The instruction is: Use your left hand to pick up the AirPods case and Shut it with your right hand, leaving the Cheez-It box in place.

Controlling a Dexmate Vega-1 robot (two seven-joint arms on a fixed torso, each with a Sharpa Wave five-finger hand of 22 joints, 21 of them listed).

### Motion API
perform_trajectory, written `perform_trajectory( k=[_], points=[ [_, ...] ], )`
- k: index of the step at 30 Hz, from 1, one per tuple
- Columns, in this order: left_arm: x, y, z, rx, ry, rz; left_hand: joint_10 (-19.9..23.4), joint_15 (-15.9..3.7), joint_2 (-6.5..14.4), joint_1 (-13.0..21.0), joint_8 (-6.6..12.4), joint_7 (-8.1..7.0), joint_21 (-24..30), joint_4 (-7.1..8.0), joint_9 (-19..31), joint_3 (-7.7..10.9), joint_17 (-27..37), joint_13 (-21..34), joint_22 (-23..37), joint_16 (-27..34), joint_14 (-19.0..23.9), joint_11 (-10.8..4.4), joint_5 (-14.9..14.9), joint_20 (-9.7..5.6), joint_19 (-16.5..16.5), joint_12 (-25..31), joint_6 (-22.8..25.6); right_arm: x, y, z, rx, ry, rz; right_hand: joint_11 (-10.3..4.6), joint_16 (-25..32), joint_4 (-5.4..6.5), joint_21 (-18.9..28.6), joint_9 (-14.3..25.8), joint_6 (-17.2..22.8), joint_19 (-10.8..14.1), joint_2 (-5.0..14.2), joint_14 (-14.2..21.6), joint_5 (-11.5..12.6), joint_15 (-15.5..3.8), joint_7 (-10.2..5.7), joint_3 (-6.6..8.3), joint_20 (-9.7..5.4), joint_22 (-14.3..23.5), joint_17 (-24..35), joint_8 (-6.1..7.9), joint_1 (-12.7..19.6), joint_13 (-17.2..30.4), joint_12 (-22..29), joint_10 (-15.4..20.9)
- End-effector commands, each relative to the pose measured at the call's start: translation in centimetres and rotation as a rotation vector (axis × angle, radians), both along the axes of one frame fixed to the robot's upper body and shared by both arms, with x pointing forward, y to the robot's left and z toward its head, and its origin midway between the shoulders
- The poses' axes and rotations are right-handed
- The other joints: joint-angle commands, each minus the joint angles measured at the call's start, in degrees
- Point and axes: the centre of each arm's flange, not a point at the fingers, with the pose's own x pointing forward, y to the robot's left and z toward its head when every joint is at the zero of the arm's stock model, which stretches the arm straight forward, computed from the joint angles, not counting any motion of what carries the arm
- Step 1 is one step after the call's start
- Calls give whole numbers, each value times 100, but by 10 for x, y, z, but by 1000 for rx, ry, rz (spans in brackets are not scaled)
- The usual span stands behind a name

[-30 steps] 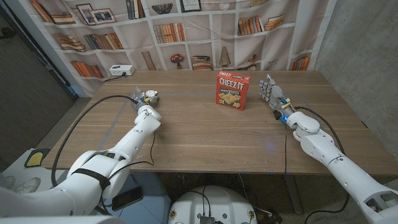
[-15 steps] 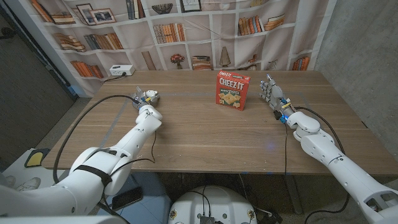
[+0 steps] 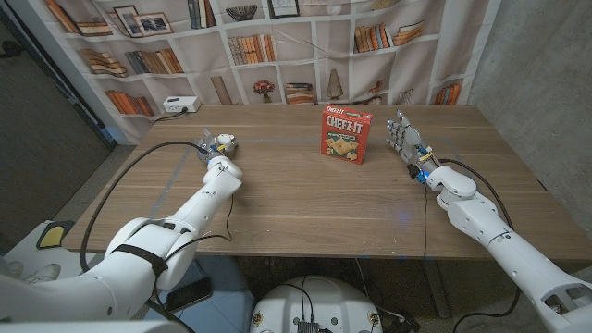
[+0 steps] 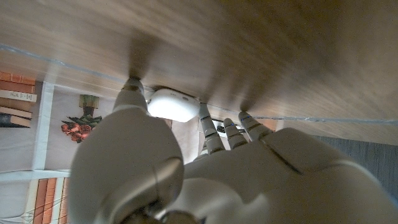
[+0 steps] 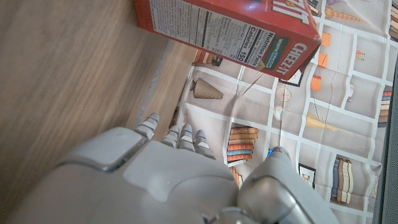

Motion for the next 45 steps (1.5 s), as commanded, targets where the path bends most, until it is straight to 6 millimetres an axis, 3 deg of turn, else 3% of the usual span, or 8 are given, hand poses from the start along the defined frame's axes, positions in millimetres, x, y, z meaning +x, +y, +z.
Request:
perform_trajectory(
  k=[1, 5, 8, 11, 16, 23, 28, 45],
  points=[
    [1, -4, 1, 7, -8, -17, 308, -17, 209, 175, 42, 108, 29, -60, 14, 145, 13, 35, 10, 33, 65, -227, -30, 7, 66, 45, -839, -2, -1, -1, 3, 1, -1, -47, 43, -31, 21, 16, -16, 18, 51, -505, -16, -15, -13, 19, 56, 32, 21, 21, 11, 12, 28, 7],
    [1, -7, -2, 7, -12, -16, 401, -65, 300, 311, 51, 99, 30, -132, 14, 227, 3, 38, 8, 43, 130, -273, -67, -2, 95, 71, -770, -2, -1, -1, 0, 0, -5, -49, 43, -32, 21, 16, -14, 18, 53, -504, -17, -7, -10, 21, 57, 32, 21, 22, 11, 12, 24, 0],
    [2, -7, -3, 8, 5, -31, 590, -121, 501, 586, 67, 114, 31, -257, 15, 437, -3, 52, 7, 55, 246, -256, -181, -18, 143, 137, -632, -3, 0, -2, 3, 0, -3, -48, 42, -33, 21, 16, -14, 18, 54, -506, -17, -10, -14, 21, 56, 32, 21, 21, 11, 12, 22, -5],
    [1, -6, -4, 13, -2, -29, 737, -134, 540, 806, 59, 132, 23, -362, 15, 595, -11, 70, 5, 48, 334, -320, -318, -23, 154, 209, -570, -3, -1, -1, 5, 0, -5, -45, 41, -34, 21, 16, -16, 17, 55, -509, -17, -12, -17, 22, 56, 32, 21, 21, 11, 12, 21, -9],
    [-1, -4, -6, -1, -8, -19, 1014, -200, 528, 977, 42, 135, 15, -399, 15, 742, -2, 123, 4, 79, 577, -367, -485, -33, 163, 377, -461, -3, 1, 0, -3, -5, -4, -46, 42, -36, 20, 16, -15, 16, 56, -507, -18, -10, -19, 22, 59, 32, 21, 21, 11, 12, 22, -7],
    [-3, -3, -6, -4, -13, -11, 1557, -338, 522, 861, 35, 148, 18, -245, 16, 857, 105, 290, -1, 208, 1073, -427, -692, 19, 223, 787, -208, -3, 3, 2, 1, -7, 0, -50, 42, -38, 20, 15, -18, 16, 55, -508, -19, -10, -19, 22, 58, 32, 21, 20, 10, 12, 23, -4],
    [-5, -2, -7, -13, -29, -11, 1935, -524, 522, 835, 36, 161, 42, -230, 17, 954, 172, 456, -4, 302, 1449, -480, -785, -19, 358, 1121, -12, -3, 4, 3, -9, -11, -1, -42, 41, -40, 20, 15, -22, 16, 56, -509, -20, -13, -20, 23, 57, 32, 21, 18, 10, 12, 22, -5],
    [-15, -2, -3, -69, -140, -28, 1787, -554, 514, 834, -35, 171, 19, -240, 20, 1108, 229, 649, -4, 236, 1513, -478, -827, -90, 406, 1279, -8, -5, 4, 0, -11, -8, 4, -47, 45, -44, 21, 15, -22, 19, 58, -499, -22, -10, -20, 23, 52, 32, 22, 18, 6, 12, 22, -5]
  ],
)
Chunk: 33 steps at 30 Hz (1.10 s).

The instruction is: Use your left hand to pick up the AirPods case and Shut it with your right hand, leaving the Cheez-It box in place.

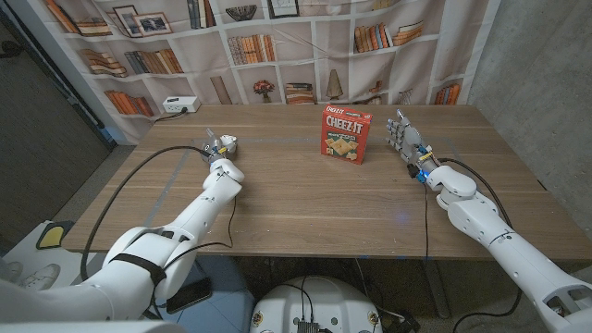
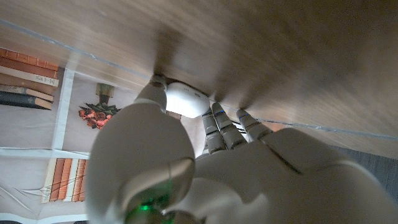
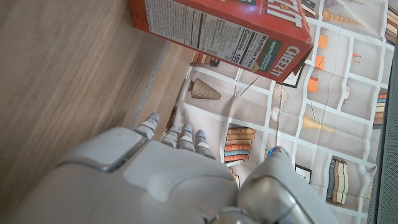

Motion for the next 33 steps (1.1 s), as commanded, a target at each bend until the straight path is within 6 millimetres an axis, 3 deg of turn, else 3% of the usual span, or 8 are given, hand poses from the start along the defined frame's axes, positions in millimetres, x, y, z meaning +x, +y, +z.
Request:
perform_trajectory(
  k=[1, 3, 10, 12, 15, 18, 24, 33],
  points=[
    [-10, -3, 5, -24, -113, 27, 1343, -16, -3, -57, -25, 39, 25, -22, 6, 83, 37, 556, 12, -5, 76, -926, -9, -40, 79, 975, -26, -1, 1, -3, 8, 5, 3, -37, 44, -29, 21, 15, -21, 18, 58, -501, -22, -7, -20, 8, 54, 32, 6, 19, 5, 12, 21, -17],
    [-9, 1, 8, -73, -99, -36, 1350, -37, -14, -54, -19, 2, 25, -31, 6, 86, 44, 547, 12, -21, 47, -935, -13, -60, 88, 982, -1, -2, 0, -3, -3, 2, -1, -39, 44, -29, 21, 15, -24, 18, 59, -502, -22, -4, -21, 9, 59, 32, 6, 18, 5, 12, 21, -19],
    [-13, -4, 10, -49, -136, -11, 1307, -52, 3, -25, -27, 13, 29, -50, 5, 104, 68, 517, 14, -4, 86, -941, -15, -57, 122, 968, 8, -1, 1, -3, -1, 0, 5, -40, 44, -31, 21, 15, -25, 19, 59, -502, -23, -3, -24, 9, 57, 32, 7, 17, 3, 12, 20, -22],
    [-13, -5, 9, -68, -144, -33, 1338, -99, 11, -17, -26, 4, 45, -51, 5, 116, 87, 498, 15, 60, 239, -935, -18, -53, 179, 980, 25, -1, 1, -4, 2, 5, 4, -40, 45, -32, 21, 15, -24, 20, 59, -499, -23, -5, -21, 9, 54, 32, 7, 18, 2, 12, 20, -22],
    [-13, -6, 8, -64, -136, -39, 1478, -190, 6, 6, -20, -41, 100, -62, 3, 138, 160, 513, 24, 250, 671, -941, -22, 96, 385, 1080, 82, -2, 1, -3, 2, 2, 3, -47, 45, -32, 21, 15, -25, 20, 60, -500, -23, -8, -23, 9, 52, 32, 7, 18, 2, 12, 20, -22],
    [-14, -7, 7, -73, -151, -28, 1616, -323, 4, 58, -9, -83, 118, -86, 2, 163, 250, 530, 26, 462, 1128, -944, -25, 59, 519, 1179, 171, -2, 1, -4, 6, 0, 4, -53, 45, -33, 22, 15, -23, 21, 60, -498, -23, -4, -22, 9, 56, 32, 7, 18, 1, 12, 18, -27],
    [-17, -11, 14, -73, -184, -49, 1658, -333, -6, 109, -14, -100, 111, -114, 1, 163, 321, 523, 28, 535, 1223, -950, -24, 38, 560, 1212, 202, -3, 1, -4, 6, 3, 4, -43, 45, -35, 21, 15, -25, 20, 62, -499, -24, -3, -23, 10, 57, 32, 7, 18, 1, 12, 19, -24],
    [-20, -17, 24, -71, -234, -67, 1698, -408, 22, 255, -22, -152, 103, -159, -3, 198, 500, 544, 31, 824, 1703, -955, -9, 90, 637, 1285, 276, -3, 0, -6, 15, 3, 5, -46, 45, -38, 21, 15, -26, 21, 64, -497, -24, -6, -28, 12, 56, 32, 7, 17, 2, 12, 19, -25]
  ],
)
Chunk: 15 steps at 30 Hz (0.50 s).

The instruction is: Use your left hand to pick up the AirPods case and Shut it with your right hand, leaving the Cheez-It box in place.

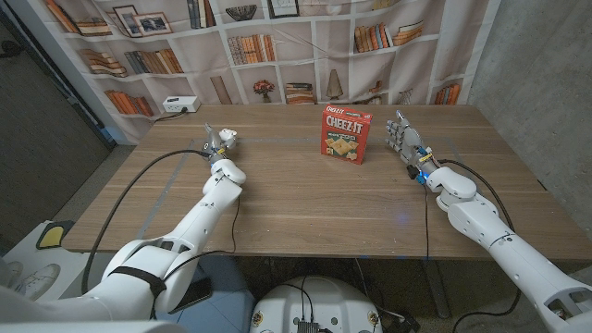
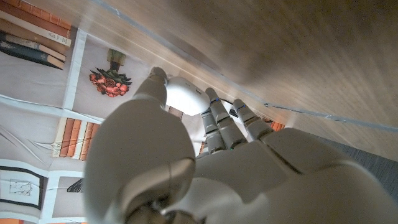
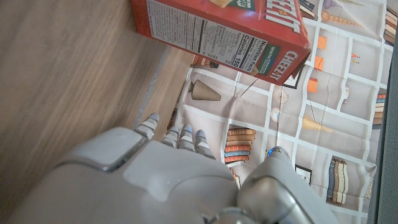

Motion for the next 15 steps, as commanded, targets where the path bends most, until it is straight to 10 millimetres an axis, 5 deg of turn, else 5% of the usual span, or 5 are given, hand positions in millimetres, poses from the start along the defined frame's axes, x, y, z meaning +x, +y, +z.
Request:
perform_trajectory(
  k=[1, 15],
  points=[
    [-5, -7, 11, -3, -63, -27, 1507, -231, 128, 200, -20, 2, 32, -40, 12, 80, 125, 24, 13, 171, 432, -1034, 25, 37, 106, 1193, 52, 0, -1, -2, 2, -2, -1, -50, 45, -39, 22, 15, -25, 22, 42, -496, 0, -5, -35, 12, 58, 32, 8, 18, 23, 12, 18, -27],
    [-13, -15, 25, -4, -204, -59, 1481, -240, 98, 286, -32, -48, 47, -47, 12, 104, 220, 79, 15, 180, 381, -1036, 31, -51, 207, 1253, 93, -1, -2, -2, 15, -4, -1, -72, 44, -42, 21, 15, -31, 22, 47, -499, 0, -6, -31, 15, 65, 32, 8, 16, 24, 12, 18, -26]
  ],
)
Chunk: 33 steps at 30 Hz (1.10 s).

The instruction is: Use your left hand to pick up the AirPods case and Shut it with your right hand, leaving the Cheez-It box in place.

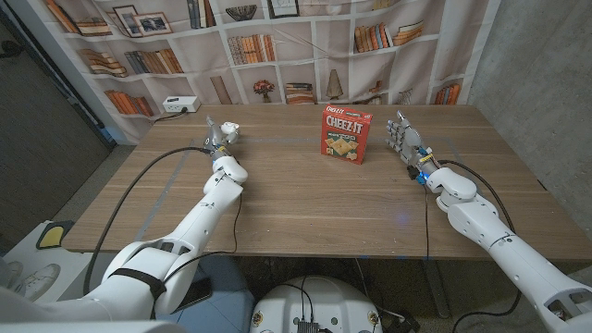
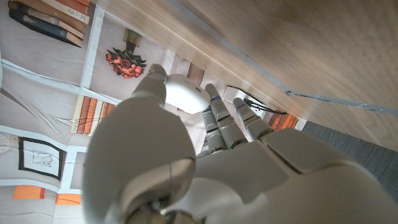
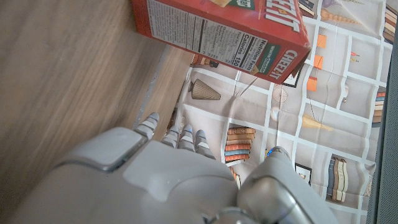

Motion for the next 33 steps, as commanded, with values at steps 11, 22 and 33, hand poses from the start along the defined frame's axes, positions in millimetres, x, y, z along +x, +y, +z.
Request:
perform_trajectory(
  k=[11, 22, 33],
  points=[
    [-19, -22, 34, -3, -248, -132, 1341, -356, 166, 276, -43, -53, 36, -7, 12, 82, 23, 71, 18, -49, 275, -1127, 44, -83, 85, 1138, 16, -4, -3, 2, 2, -13, -6, -6, 45, -46, 21, 15, -34, -11, 48, -497, -2, -13, -37, 16, 37, 32, 9, 15, 23, 12, 17, -22],
    [-25, -31, 43, -12, -294, -183, 1391, -364, 149, 367, -59, -62, 25, -8, 14, 162, -35, 62, 12, -158, 313, -1114, 47, -316, 119, 1205, 21, -8, -7, 2, 5, -18, -19, -12, 44, -49, 21, 15, -35, -12, 48, -498, -2, -10, -36, 17, 38, 32, 9, 16, 22, 12, 19, -15],
    [-27, -43, 45, -101, -324, -284, 1442, -407, 146, 415, -49, -44, 20, -3, 14, 168, -22, 43, 12, -128, 466, -1111, 41, -324, 152, 1252, 71, -10, -10, 3, 11, -27, -16, -19, 44, -54, 21, 15, -35, -11, 50, -497, -3, -11, -39, 19, 33, 32, 8, 16, 24, 12, 18, -18]
  ],
)
